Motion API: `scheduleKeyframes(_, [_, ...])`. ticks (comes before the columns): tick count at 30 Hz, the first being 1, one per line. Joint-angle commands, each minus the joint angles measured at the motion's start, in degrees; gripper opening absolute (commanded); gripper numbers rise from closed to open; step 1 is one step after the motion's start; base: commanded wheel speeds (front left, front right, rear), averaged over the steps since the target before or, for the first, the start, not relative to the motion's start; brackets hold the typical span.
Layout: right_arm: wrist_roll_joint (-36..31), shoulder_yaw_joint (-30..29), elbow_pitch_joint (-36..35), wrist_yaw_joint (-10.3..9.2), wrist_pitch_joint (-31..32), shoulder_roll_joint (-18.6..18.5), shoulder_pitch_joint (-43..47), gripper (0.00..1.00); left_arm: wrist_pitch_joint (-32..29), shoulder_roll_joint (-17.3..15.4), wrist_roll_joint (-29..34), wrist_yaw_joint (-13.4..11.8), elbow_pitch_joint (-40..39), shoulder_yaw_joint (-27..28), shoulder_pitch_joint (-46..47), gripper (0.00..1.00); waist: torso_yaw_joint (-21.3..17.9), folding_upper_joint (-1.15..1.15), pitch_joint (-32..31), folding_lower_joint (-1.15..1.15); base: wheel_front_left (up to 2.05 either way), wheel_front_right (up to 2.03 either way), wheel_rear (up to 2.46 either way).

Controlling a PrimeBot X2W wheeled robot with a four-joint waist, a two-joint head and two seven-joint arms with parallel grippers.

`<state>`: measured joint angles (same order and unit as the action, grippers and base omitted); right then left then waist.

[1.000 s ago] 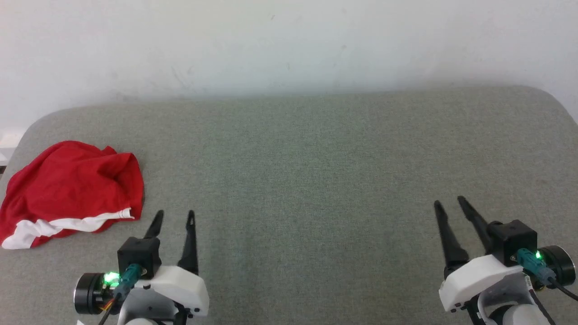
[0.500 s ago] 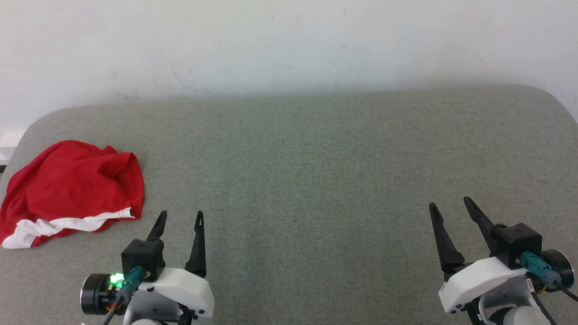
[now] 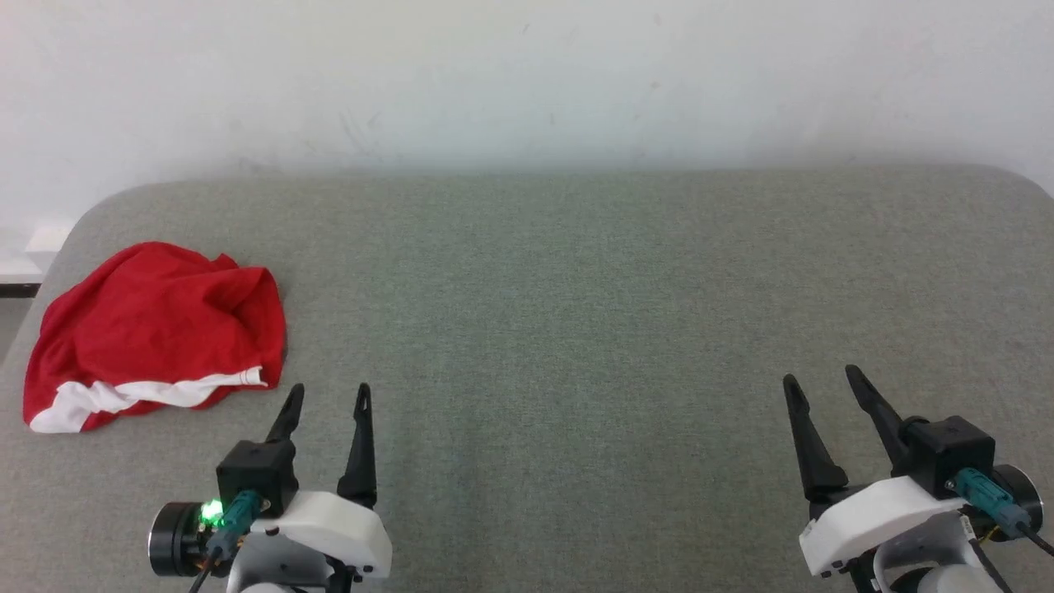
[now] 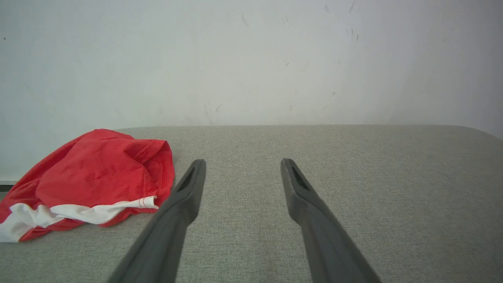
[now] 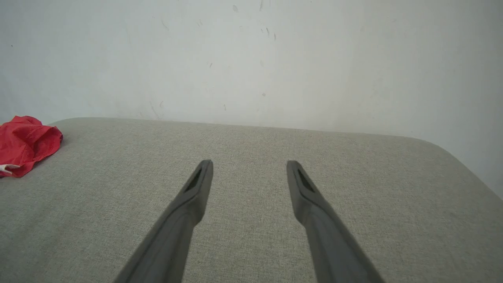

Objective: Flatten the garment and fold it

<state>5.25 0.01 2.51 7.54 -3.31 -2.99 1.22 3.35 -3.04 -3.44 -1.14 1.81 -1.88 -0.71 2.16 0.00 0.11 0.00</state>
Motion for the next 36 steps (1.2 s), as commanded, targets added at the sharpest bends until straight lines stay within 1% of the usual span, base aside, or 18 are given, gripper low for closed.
scheduleKeyframes(1, [0.83, -0.02, 0.26, -0.01, -0.69, 0.04, 0.31, 1.0, 0.63, 0.03, -0.59, -0.41, 0.31, -0.09, 0.48, 1.0, 0.76, 0.0, 0.01, 0.0, 0.0, 0.0, 0.0])
scheduleKeyframes(7, [1.5, 0.04, 0.58, -0.02, -1.28, 0.04, 0.5, 1.0, 1.23, 0.04, -1.11, -0.6, 0.5, -0.18, 0.44, 1.0, 2.44, 0.0, -0.11, 0.0, 0.0, 0.0, 0.0])
scheduleKeyframes(36, [5.41, 1.74, 2.86, -0.03, -4.75, 0.07, 1.34, 1.0, 4.7, 0.08, -3.8, -1.38, 1.27, -0.12, -0.6, 1.0, 13.68, 0.0, -0.56, 0.0, 0.0, 0.0, 0.0])
